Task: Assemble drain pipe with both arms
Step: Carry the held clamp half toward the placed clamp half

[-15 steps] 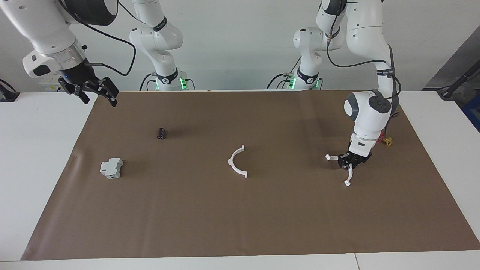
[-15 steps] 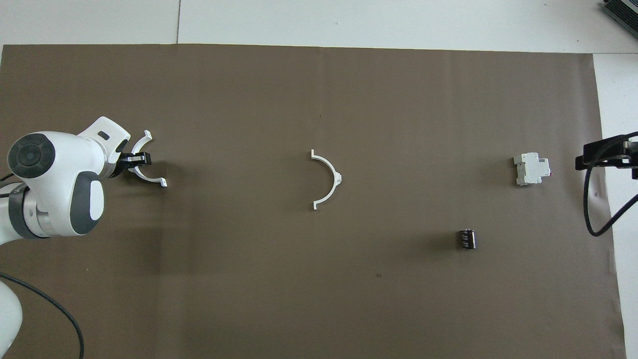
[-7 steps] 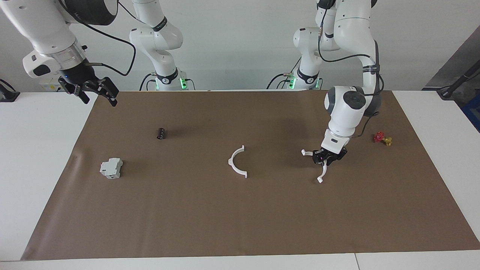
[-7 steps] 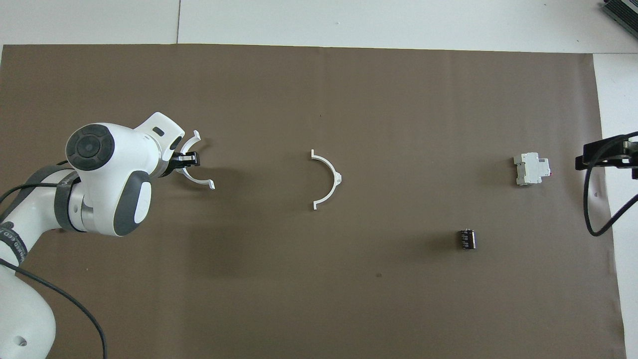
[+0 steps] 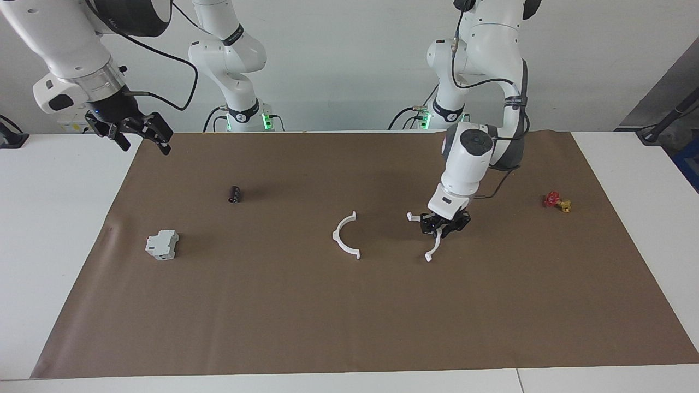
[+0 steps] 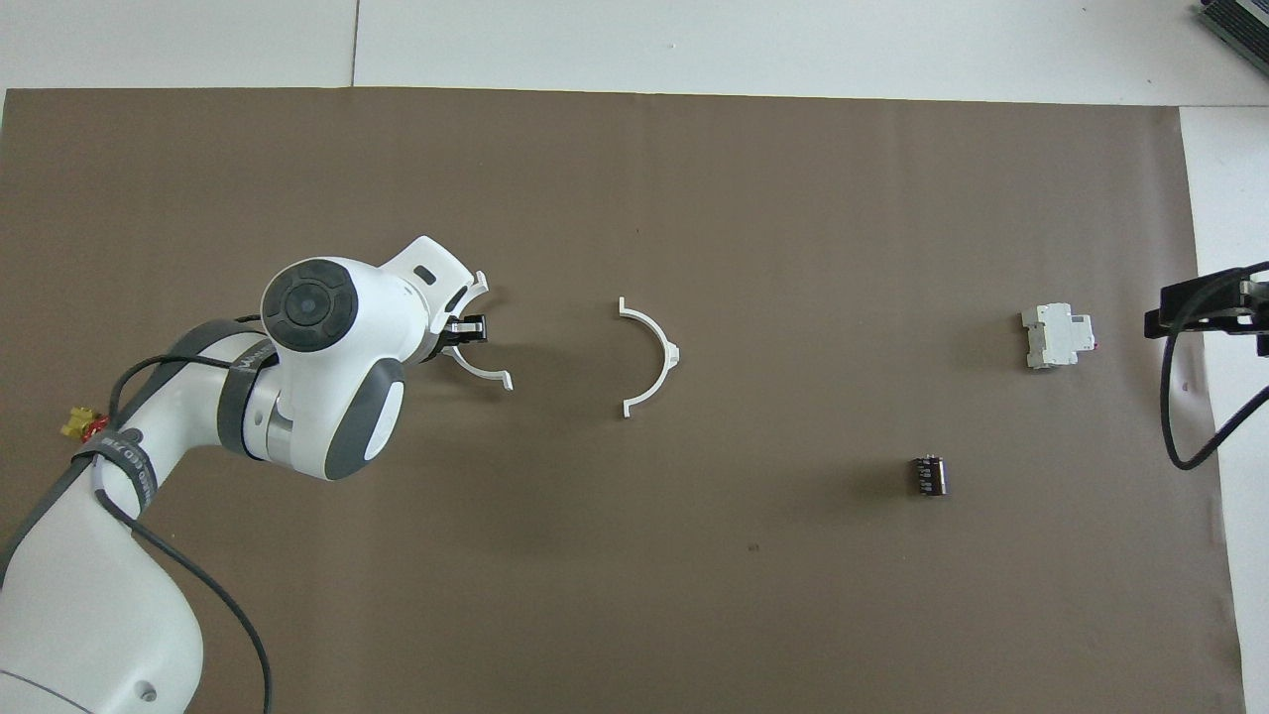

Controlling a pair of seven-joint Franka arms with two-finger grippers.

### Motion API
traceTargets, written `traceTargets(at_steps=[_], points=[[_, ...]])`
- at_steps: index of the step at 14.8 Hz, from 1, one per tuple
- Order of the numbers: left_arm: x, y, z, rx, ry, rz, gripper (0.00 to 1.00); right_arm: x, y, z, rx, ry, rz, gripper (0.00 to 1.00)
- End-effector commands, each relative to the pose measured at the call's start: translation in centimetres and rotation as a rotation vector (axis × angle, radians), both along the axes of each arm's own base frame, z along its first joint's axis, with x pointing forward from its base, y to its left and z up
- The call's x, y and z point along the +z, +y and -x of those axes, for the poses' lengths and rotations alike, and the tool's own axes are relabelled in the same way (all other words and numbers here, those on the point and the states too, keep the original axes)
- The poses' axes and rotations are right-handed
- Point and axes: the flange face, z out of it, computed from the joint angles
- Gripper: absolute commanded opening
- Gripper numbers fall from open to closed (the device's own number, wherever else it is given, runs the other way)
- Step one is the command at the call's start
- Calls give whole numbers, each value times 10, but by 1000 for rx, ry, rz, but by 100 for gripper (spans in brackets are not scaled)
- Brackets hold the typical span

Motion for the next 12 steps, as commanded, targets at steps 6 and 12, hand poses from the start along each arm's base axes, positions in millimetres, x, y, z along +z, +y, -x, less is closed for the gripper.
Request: traceTargets(at_steps=[6, 12], points=[[-10, -74, -13, -1, -36, -37, 0, 1, 0, 6, 26, 4, -6, 100], [-36, -103, -2, 8, -29, -73, 0, 0, 0, 5, 26, 5, -6, 100]])
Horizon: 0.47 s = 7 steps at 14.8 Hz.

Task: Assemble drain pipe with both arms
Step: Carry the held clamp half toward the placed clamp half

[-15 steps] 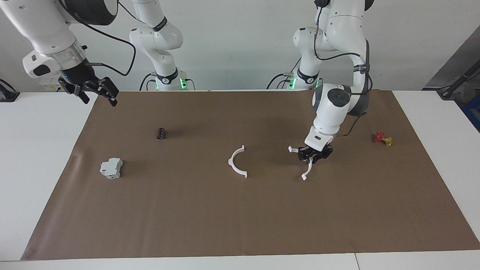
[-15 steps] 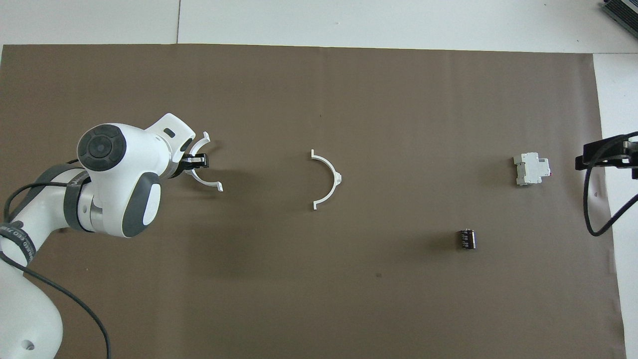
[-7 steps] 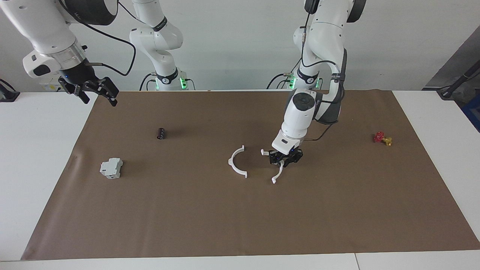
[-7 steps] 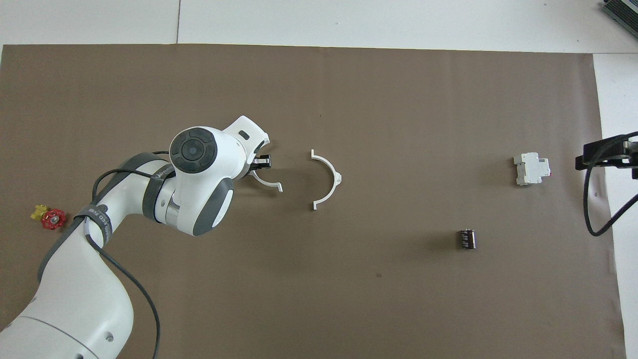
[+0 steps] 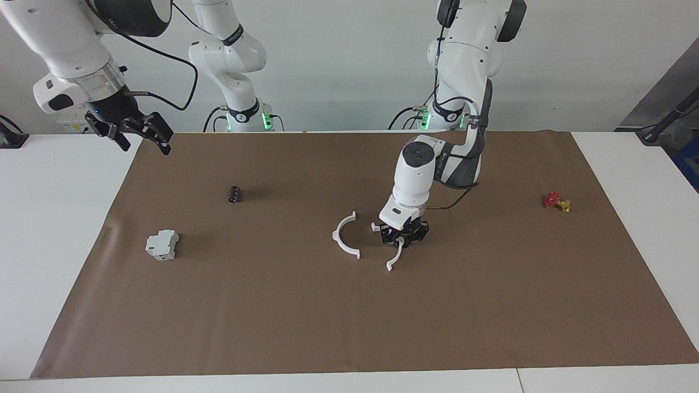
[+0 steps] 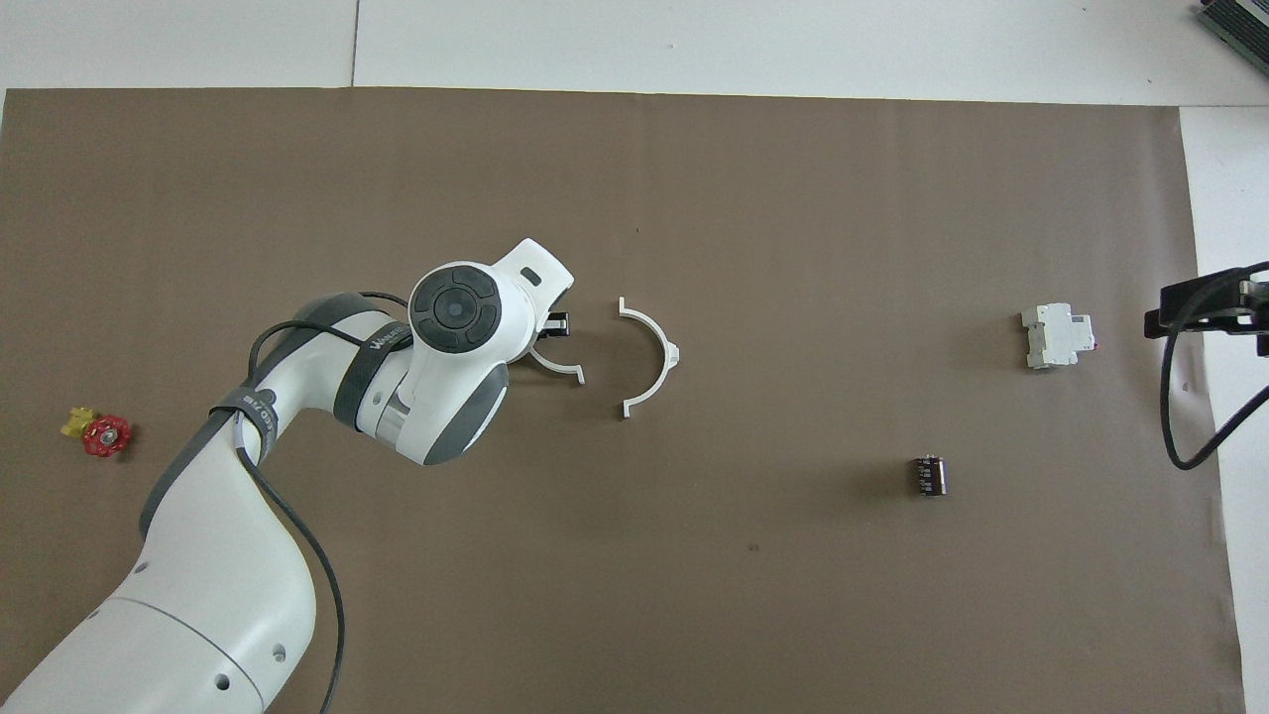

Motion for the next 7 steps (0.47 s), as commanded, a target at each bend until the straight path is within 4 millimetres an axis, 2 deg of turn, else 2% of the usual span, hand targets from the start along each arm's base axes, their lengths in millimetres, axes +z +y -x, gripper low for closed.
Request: traceTargets(at_steps=[1, 4, 7], points=[[-10, -16, 1, 9, 8, -29, 0, 1, 0, 6, 26, 6, -6, 100], [-11, -14, 5, 7, 29, -49, 0, 1, 0, 6, 26, 4, -6, 100], [-14, -22, 13, -19, 34, -68, 0, 1, 0, 6, 26, 4, -6, 100]])
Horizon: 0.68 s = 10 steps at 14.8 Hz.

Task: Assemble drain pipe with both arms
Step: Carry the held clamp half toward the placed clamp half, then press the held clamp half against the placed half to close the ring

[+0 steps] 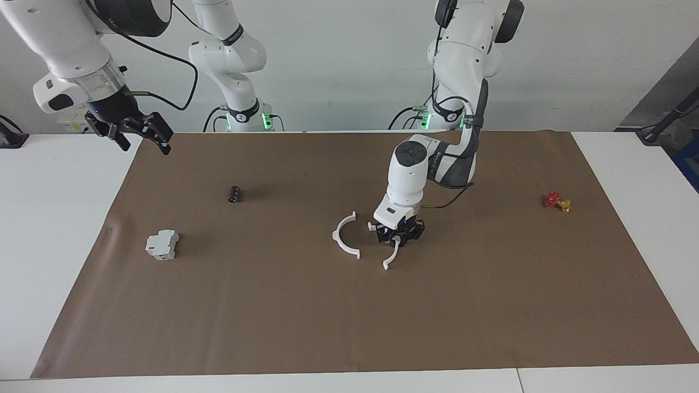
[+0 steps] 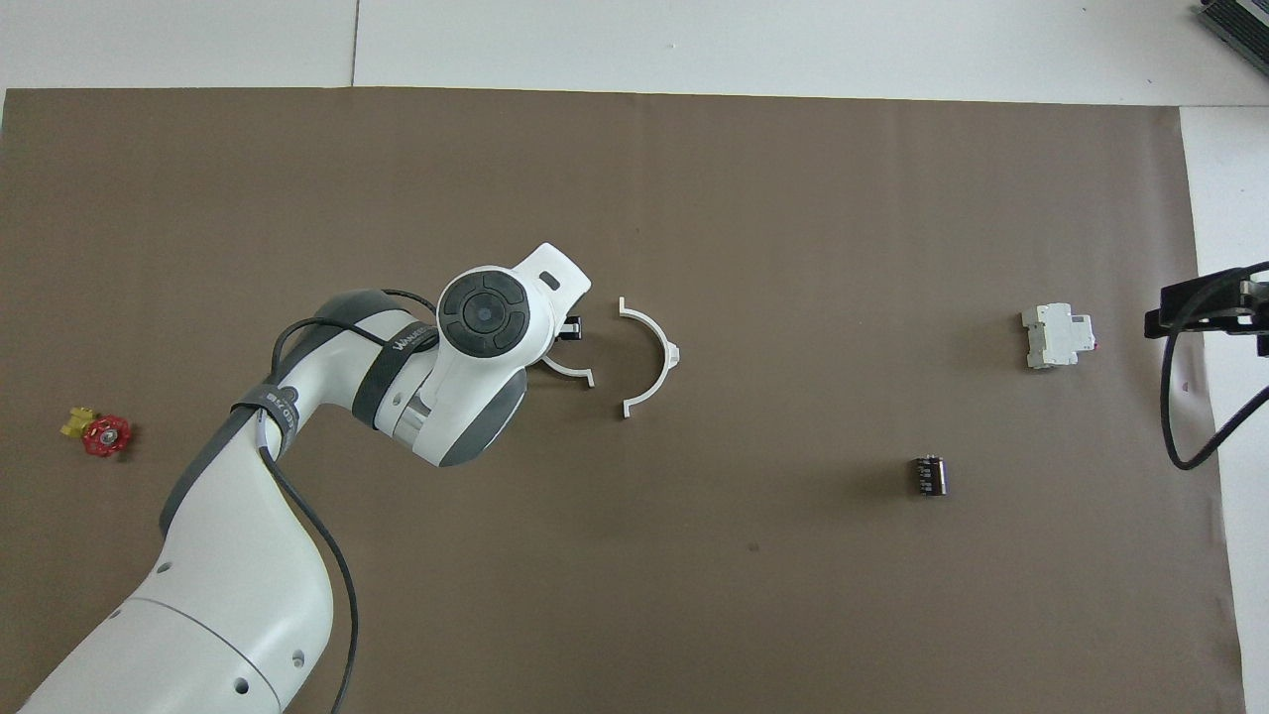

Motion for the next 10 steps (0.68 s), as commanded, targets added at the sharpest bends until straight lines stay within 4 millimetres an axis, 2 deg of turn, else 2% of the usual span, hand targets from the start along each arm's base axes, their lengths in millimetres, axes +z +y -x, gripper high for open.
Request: traceTargets(at_steps=[1, 2, 7, 10], points=[[-14, -12, 8, -6, 24, -41, 0, 0, 0, 5, 26, 6, -6, 100], [-14, -18, 12, -17, 27, -44, 0, 1, 0, 6, 26, 6, -6, 100], [2, -19, 14, -68, 69, -114, 0, 0, 0, 5, 26, 6, -6, 100], [4, -21, 20, -119, 92, -150, 0, 1, 0, 6, 26, 4, -6, 100]])
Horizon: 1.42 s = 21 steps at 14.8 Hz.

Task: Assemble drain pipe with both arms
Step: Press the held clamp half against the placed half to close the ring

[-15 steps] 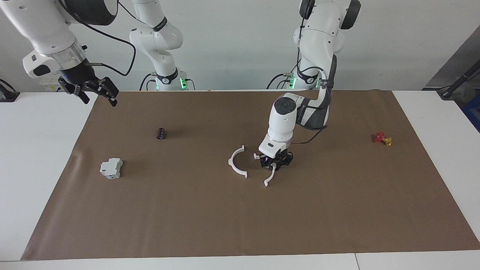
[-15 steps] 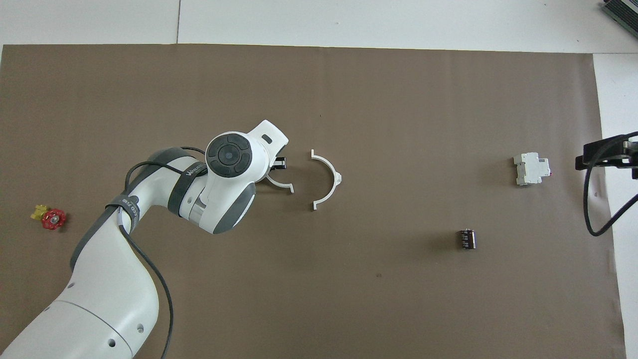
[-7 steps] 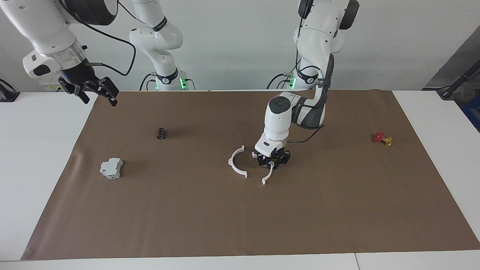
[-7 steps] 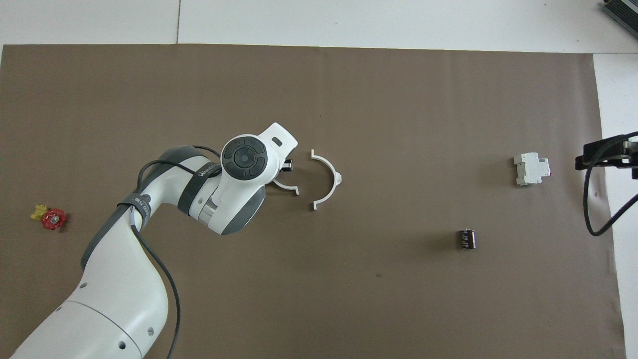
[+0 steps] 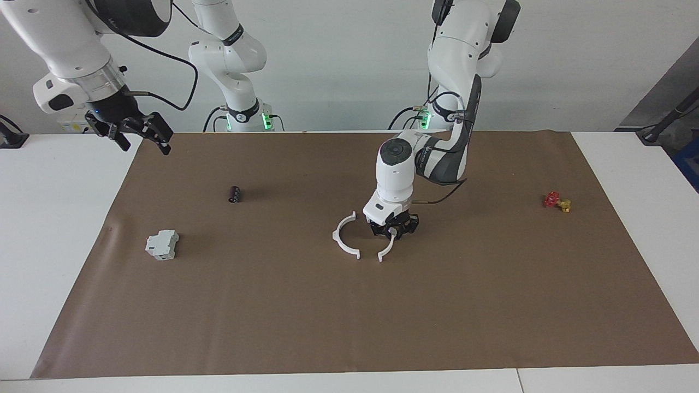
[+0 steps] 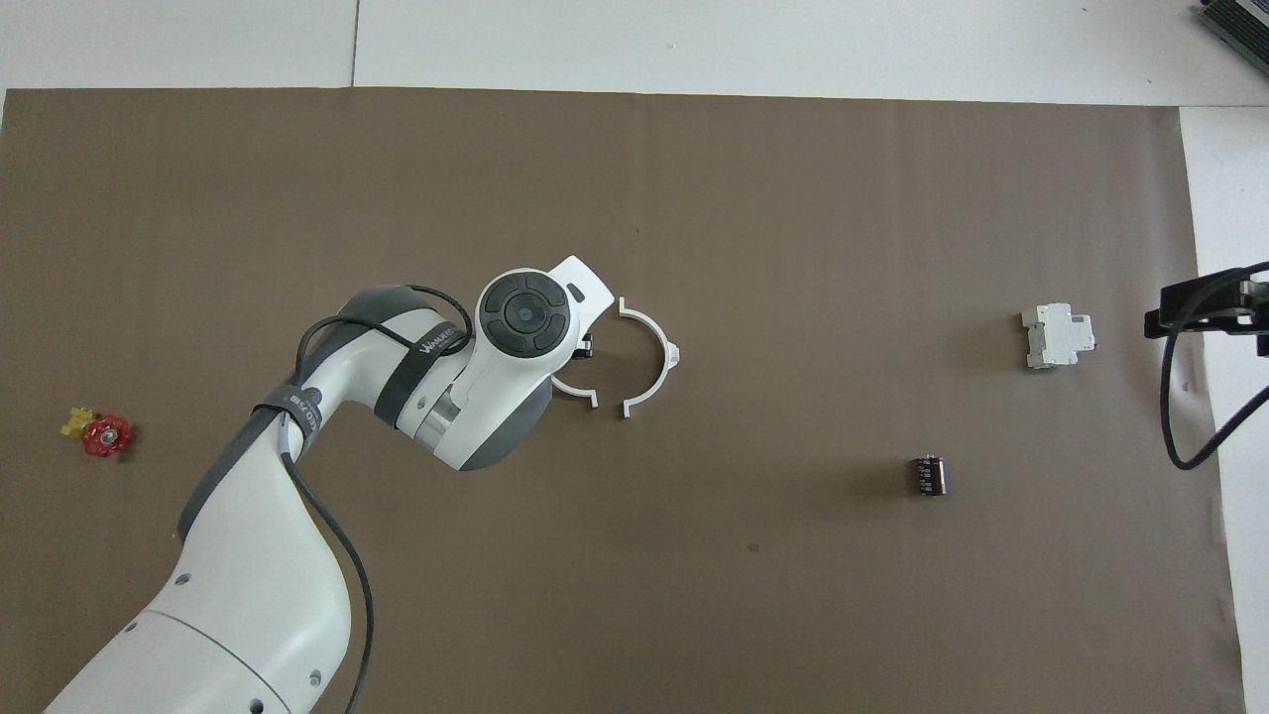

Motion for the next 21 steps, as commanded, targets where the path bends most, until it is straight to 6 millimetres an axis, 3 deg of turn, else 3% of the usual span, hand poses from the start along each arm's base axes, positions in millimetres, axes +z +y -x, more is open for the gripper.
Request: traceTargets(at_steps=[1, 7, 14, 21], points=[[0, -7, 7, -48, 22, -45, 0, 1, 0, 6, 26, 4, -6, 100], [-1, -30, 11, -51, 4, -15, 0, 1, 0, 6, 26, 6, -6, 100], [-14, -37, 7, -26, -13, 10, 0, 1, 0, 6, 26, 4, -6, 100], [-14, -50, 0, 5, -29, 26, 0, 1, 0, 6, 26, 4, -6, 100]])
